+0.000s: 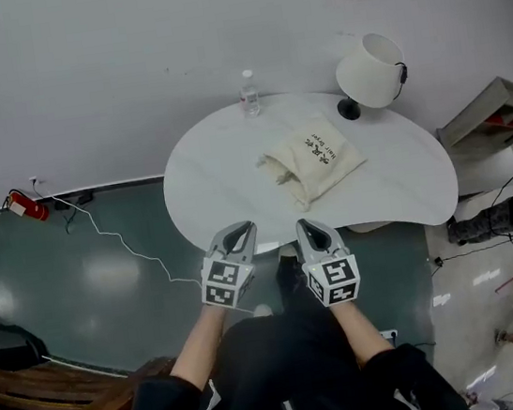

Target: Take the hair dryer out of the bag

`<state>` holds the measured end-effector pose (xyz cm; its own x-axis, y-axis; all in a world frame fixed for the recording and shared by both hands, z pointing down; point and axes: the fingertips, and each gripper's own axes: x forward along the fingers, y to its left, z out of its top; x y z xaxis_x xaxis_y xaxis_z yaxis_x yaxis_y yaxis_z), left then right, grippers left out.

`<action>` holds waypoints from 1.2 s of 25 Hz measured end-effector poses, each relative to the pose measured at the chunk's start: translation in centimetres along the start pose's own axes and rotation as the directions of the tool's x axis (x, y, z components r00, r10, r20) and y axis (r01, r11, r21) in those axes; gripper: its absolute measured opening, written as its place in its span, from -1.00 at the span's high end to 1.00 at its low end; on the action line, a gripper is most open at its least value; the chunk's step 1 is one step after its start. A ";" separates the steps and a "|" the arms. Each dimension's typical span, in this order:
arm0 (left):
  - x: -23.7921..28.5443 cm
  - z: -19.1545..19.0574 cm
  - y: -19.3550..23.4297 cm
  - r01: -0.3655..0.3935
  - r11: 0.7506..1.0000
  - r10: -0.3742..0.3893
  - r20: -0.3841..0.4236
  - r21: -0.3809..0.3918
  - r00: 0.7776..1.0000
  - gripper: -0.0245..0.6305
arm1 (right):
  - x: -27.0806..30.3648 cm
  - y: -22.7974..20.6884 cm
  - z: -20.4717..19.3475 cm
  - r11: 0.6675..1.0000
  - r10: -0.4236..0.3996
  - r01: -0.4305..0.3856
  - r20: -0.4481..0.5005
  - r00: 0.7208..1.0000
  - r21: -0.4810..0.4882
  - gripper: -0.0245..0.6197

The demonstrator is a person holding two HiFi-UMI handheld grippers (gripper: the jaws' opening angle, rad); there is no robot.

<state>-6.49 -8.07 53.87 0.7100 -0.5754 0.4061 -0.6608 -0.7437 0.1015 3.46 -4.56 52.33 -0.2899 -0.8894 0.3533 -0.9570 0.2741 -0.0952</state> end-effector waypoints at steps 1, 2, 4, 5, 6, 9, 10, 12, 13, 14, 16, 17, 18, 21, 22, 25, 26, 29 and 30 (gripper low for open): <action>0.7 0.1 0.2 -0.005 1.000 0.005 -0.004 -0.004 1.000 0.85 | 0.6 -0.5 0.2 1.000 0.008 -0.008 -0.006 1.000 -0.004 0.91; 1.4 0.3 0.5 -0.010 1.000 0.010 -0.009 -0.009 1.000 0.85 | 1.2 -1.1 0.3 1.000 0.016 -0.016 -0.012 1.000 -0.009 0.91; 2.7 0.5 0.8 -0.022 1.000 0.022 -0.019 -0.018 1.000 0.85 | 2.4 -2.2 0.6 0.999 0.033 -0.033 -0.024 0.999 -0.021 0.90; 3.2 0.5 0.9 -0.028 0.999 0.028 -0.025 -0.022 0.999 0.85 | 2.9 -2.7 0.8 0.999 0.041 -0.042 -0.030 0.999 -0.028 0.90; 3.8 0.5 1.1 -0.035 0.999 0.034 -0.033 -0.026 0.999 0.85 | 3.4 -3.3 0.9 0.998 0.049 -0.050 -0.035 0.998 -0.034 0.90; 5.6 0.7 1.5 -0.055 0.997 0.052 -0.051 -0.045 0.997 0.85 | 5.1 -5.0 1.3 0.996 0.073 -0.075 -0.049 0.996 -0.042 0.90; 6.0 0.7 1.7 -0.061 0.997 0.058 -0.056 -0.050 0.997 0.85 | 5.6 -5.4 1.4 0.996 0.081 -0.083 -0.054 0.995 -0.044 0.90; 6.8 0.7 2.1 -0.075 0.996 0.071 -0.070 -0.054 0.995 0.85 | 6.7 -6.1 1.5 0.993 0.101 -0.104 -0.065 0.993 -0.048 0.84; 7.1 0.6 2.3 -0.084 0.995 0.079 -0.078 -0.055 0.994 0.85 | 7.1 -6.3 1.5 0.992 0.112 -0.116 -0.071 0.991 -0.050 0.80; 7.4 0.7 2.5 -0.093 0.994 0.088 -0.084 -0.057 0.993 0.85 | 7.5 -6.6 1.6 0.990 0.123 -0.127 -0.076 0.990 -0.055 0.75; 8.1 0.9 2.8 -0.108 0.992 0.102 -0.093 -0.060 0.990 0.85 | 8.3 -7.1 1.5 0.987 0.139 -0.144 -0.085 0.987 -0.065 0.61; 8.5 1.0 2.9 -0.114 0.991 0.108 -0.095 -0.063 0.990 0.85 | 8.7 -7.4 1.5 0.986 0.144 -0.151 -0.092 0.985 -0.070 0.57; 8.9 1.1 3.1 -0.121 0.990 0.114 -0.097 -0.067 0.989 0.85 | 9.2 -7.7 1.4 0.985 0.150 -0.158 -0.099 0.984 -0.075 0.54; 10.0 1.1 3.5 -0.140 0.987 0.132 -0.108 -0.078 0.985 0.85 | 10.3 -8.6 1.1 0.979 0.169 -0.180 -0.121 0.978 -0.090 0.48; 10.3 1.1 3.6 -0.147 0.986 0.138 -0.112 -0.079 0.984 0.85 | 10.7 -8.8 1.0 0.978 0.176 -0.188 -0.127 0.976 -0.094 0.47; 11.2 1.1 4.2 -0.172 0.982 0.162 -0.122 -0.073 0.979 0.85 | 11.6 -9.2 0.9 0.972 0.196 -0.212 -0.151 0.969 -0.099 0.40; 11.5 1.2 4.4 -0.180 0.981 0.170 -0.126 -0.072 0.977 0.85 | 11.9 -9.3 0.7 0.970 0.202 -0.220 -0.164 0.966 -0.102 0.37; 12.1 1.3 4.8 -0.204 0.976 0.193 -0.137 -0.072 0.972 0.85 | 12.8 -9.8 -0.3 0.961 0.211 -0.243 -0.215 0.954 -0.134 0.29; 12.3 1.3 4.9 -0.210 0.975 0.198 -0.140 -0.074 0.970 0.85 | 13.2 -10.0 -0.9 0.956 0.210 -0.250 -0.235 0.949 -0.155 0.26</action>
<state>-0.70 -19.24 58.15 0.5240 -0.6578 0.5410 -0.8111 -0.5792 0.0814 9.20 -18.70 58.74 -0.4735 -0.7003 0.5342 -0.8401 0.5413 -0.0350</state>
